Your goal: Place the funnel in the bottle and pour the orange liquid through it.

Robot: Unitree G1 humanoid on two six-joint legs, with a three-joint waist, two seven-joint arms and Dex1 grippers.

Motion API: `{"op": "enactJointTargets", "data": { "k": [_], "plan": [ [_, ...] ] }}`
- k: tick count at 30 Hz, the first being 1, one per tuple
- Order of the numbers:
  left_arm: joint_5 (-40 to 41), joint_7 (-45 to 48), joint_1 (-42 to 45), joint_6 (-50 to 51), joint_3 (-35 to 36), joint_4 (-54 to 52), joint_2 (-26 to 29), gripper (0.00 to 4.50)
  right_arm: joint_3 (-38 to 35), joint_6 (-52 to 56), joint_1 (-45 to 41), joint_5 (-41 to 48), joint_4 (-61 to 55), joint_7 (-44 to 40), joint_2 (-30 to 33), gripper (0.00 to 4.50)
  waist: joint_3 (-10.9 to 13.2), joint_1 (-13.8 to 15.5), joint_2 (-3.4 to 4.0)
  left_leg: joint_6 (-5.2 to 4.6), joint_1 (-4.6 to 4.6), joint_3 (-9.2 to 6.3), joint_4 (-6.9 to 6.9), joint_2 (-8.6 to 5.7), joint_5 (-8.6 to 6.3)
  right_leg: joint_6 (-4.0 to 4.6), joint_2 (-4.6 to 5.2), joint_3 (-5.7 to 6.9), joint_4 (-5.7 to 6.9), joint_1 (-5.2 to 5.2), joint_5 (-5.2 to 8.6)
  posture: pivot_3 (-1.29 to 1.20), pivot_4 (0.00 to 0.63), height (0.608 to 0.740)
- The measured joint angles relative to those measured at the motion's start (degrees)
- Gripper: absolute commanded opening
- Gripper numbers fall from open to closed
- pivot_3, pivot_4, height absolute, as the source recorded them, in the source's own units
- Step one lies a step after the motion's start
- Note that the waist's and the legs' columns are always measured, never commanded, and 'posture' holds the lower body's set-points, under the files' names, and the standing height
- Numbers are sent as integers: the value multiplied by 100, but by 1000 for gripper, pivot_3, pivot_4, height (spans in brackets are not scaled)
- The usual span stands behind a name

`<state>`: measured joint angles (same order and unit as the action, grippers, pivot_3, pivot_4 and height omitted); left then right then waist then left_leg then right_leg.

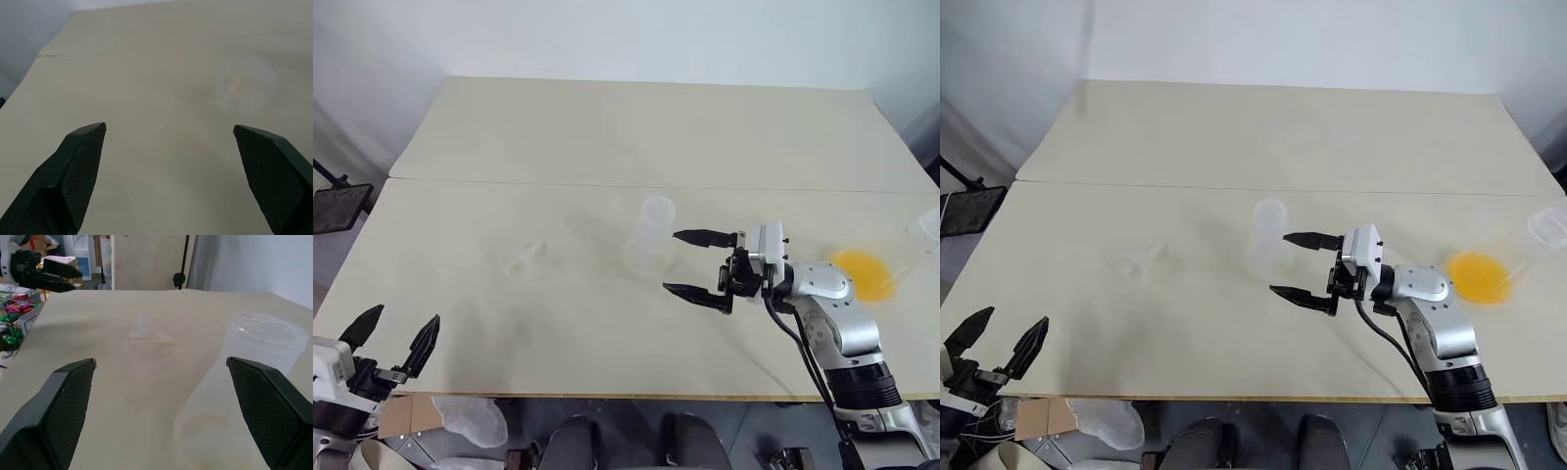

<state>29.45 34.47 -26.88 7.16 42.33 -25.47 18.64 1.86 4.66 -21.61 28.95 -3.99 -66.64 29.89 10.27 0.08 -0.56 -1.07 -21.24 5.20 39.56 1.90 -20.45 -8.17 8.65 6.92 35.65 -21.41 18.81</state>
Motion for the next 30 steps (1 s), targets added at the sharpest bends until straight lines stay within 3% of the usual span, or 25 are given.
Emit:
{"op": "enactJointTargets", "data": {
  "k": [5,11,21,25,30],
  "plan": [
    [10,-203,142,519,-1154,-540,-13,4425,-8,-41,2,-38,91,-53,3,4500,0,-17,0,-2,0,5,0,0,-3,0,-3,-6,2,-3,0,0,150,740],
    [-319,-839,896,1087,-2331,-625,-62,4425,-146,-69,160,-58,66,22,105,4500,-3,-12,7,-1,2,9,0,-6,-3,0,-4,-7,4,-4,0,0,150,740],
    [-1124,-1651,2486,1104,-2890,969,-212,4425,-261,-59,562,-59,-318,411,118,4500,-4,-8,9,1,1,13,3,-16,-2,0,-11,-2,6,-7,0,0,150,740],
    [-1187,-1633,2731,1030,-2941,1262,-177,3540,-258,-60,672,-61,-417,527,114,4500,-4,-4,9,1,0,12,4,-16,-2,0,-11,-2,6,-7,0,0,150,740],
    [-1163,-1551,2769,1034,-2865,1318,-37,1875,-257,-73,774,-64,-509,672,84,4500,-4,-6,9,1,0,12,4,-15,-3,0,-11,-2,5,-7,0,0,150,740]
  ]
}}
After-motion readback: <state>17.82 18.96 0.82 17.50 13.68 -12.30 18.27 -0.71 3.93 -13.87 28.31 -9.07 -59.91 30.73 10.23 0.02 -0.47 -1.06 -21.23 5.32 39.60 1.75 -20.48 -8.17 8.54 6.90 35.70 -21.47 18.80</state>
